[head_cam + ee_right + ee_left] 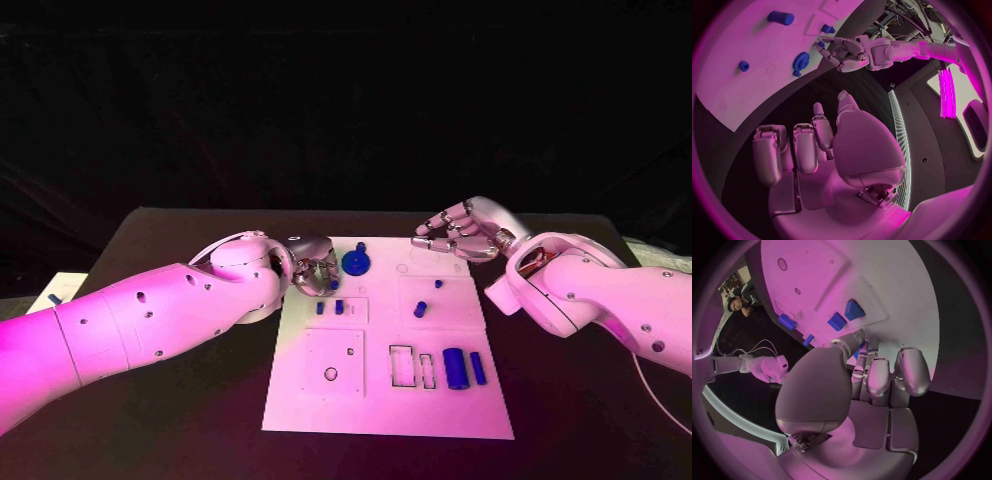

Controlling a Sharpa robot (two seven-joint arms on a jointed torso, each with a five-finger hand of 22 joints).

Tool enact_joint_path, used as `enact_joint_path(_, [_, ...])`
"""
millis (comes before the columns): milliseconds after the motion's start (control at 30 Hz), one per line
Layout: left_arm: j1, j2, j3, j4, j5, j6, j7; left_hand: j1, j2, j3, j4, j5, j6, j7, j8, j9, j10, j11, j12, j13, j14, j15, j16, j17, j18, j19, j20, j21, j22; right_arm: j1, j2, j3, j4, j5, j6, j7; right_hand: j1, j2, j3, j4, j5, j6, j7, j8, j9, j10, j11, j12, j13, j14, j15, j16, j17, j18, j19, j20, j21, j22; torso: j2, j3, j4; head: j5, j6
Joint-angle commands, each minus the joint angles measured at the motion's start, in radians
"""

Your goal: Assemble the parts on the task board

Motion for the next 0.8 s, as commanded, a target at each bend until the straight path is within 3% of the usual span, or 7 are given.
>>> enact_joint_path(33, [-0.001, 0.001, 0.0, 0.0, -0.005, 0.019, -0.01, -0.012, -0.003, 0.001, -0.004, -0.003, -0.013, 0.0, -0.006, -0.004, -0.009, 0.003, -0.003, -0.002, 0.011, 0.008, -0.002, -0.003, -0.019, 0.025, 0.008, -0.001, 0.058, -0.001, 0.001, 0.0, 0.0, -0.006, 0.013, 0.006, 0.0, 0.011, -0.004, 0.0, 0.004, -0.003, 0.001, -0.005, 0.001, 0.001, -0.006, -0.005, -0.023, 0.056, -0.002, -0.005, 0.026, 0.008, -0.007, 0.0, -0.003, 0.126, 0.0, -0.0004, -0.0001, 0.0, 0.0])
enact_joint_path(233, [-0.001, -0.002, 0.0, 0.0, -0.005, 0.02, -0.017, -0.018, -0.01, 0.002, -0.004, -0.003, -0.047, 0.013, -0.007, -0.02, -0.02, 0.012, -0.003, -0.003, 0.009, 0.015, 0.0, -0.009, -0.019, 0.025, 0.013, -0.002, 0.059, -0.001, 0.0, 0.0, -0.004, -0.009, 0.011, 0.001, -0.001, 0.011, -0.005, 0.0, 0.003, -0.003, 0.001, -0.006, 0.002, -0.003, -0.006, -0.016, -0.029, 0.054, -0.002, -0.013, 0.015, 0.01, -0.013, 0.0, -0.008, 0.119, 0.0, -0.0007, 0.0005, 0.0, 0.0])
enact_joint_path(500, [-0.001, -0.011, 0.0, 0.002, -0.005, 0.005, -0.022, -0.018, -0.015, 0.006, -0.006, -0.002, -0.079, 0.022, -0.007, -0.036, -0.034, 0.019, -0.003, -0.004, 0.007, 0.021, 0.003, -0.014, -0.018, 0.024, 0.02, -0.005, 0.058, -0.001, -0.002, 0.0, -0.01, -0.015, 0.021, -0.011, 0.003, 0.014, -0.012, -0.002, 0.003, -0.007, 0.001, -0.008, 0.008, -0.055, -0.007, -0.146, -0.11, 0.049, -0.003, -0.032, -0.008, 0.015, -0.028, -0.001, -0.022, 0.099, 0.0, -0.0006, 0.0004, 0.001, 0.001])
enact_joint_path(667, [-0.001, -0.03, 0.0, 0.009, 0.013, -0.043, 0.001, -0.011, -0.018, 0.012, -0.012, -0.002, -0.128, 0.01, -0.007, -0.055, -0.075, 0.019, -0.005, -0.009, 0.003, 0.022, 0.001, -0.029, -0.012, 0.018, 0.023, -0.033, 0.045, -0.001, -0.004, 0.0, -0.026, -0.053, 0.056, -0.039, 0.07, 0.038, 0.012, -0.021, -0.008, -0.011, 0.005, -0.017, 0.018, -0.272, -0.006, -0.652, -0.439, 0.03, -0.003, -0.101, -0.094, 0.021, -0.042, -0.004, -0.04, 0.076, -0.001, -0.0011, -0.0007, 0.001, 0.003])
enact_joint_path(733, [-0.001, -0.045, 0.0, 0.015, 0.053, -0.08, 0.027, -0.008, -0.017, 0.015, -0.014, -0.001, -0.134, 0.004, -0.005, -0.058, -0.086, 0.014, -0.004, -0.009, 0.003, 0.019, 0.003, -0.028, -0.008, 0.013, 0.022, -0.053, 0.035, -0.001, -0.006, 0.0, -0.035, -0.093, 0.081, -0.054, 0.124, 0.042, 0.04, -0.034, -0.022, -0.007, 0.011, -0.024, 0.019, -0.32, 0.005, -0.785, -0.554, 0.028, 0.001, -0.126, -0.124, 0.02, -0.038, -0.003, -0.04, 0.078, -0.001, -0.0008, -0.0012, 0.0, 0.005])
enact_joint_path(767, [-0.001, -0.054, 0.001, 0.018, 0.089, -0.103, 0.046, -0.007, -0.016, 0.017, -0.015, -0.001, -0.133, 0.003, -0.003, -0.058, -0.093, 0.014, -0.004, -0.01, 0.004, 0.018, 0.006, -0.023, -0.004, 0.008, 0.022, -0.074, 0.025, -0.001, -0.008, 0.0, -0.039, -0.119, 0.096, -0.061, 0.148, 0.036, 0.054, -0.033, -0.033, -0.007, 0.023, -0.034, 0.018, -0.307, 0.007, -0.863, -0.645, 0.03, 0.015, -0.131, -0.13, 0.02, -0.036, 0.002, -0.04, 0.078, -0.002, -0.001, -0.0011, 0.0, 0.005])
enact_joint_path(800, [0.0, -0.065, 0.001, 0.021, 0.14, -0.127, 0.069, -0.004, -0.014, 0.021, -0.016, 0.0, -0.126, 0.003, 0.001, -0.056, -0.103, 0.016, -0.003, -0.01, 0.002, 0.019, 0.004, -0.027, 0.002, -0.001, 0.022, -0.11, 0.006, -0.001, -0.009, 0.0, -0.043, -0.147, 0.111, -0.068, 0.171, 0.032, 0.065, -0.042, -0.032, 0.002, 0.019, -0.034, 0.019, -0.328, 0.012, -0.906, -0.686, 0.032, 0.012, -0.131, -0.129, 0.019, -0.034, 0.006, -0.038, 0.08, -0.002, -0.0005, -0.001, 0.0, 0.006])
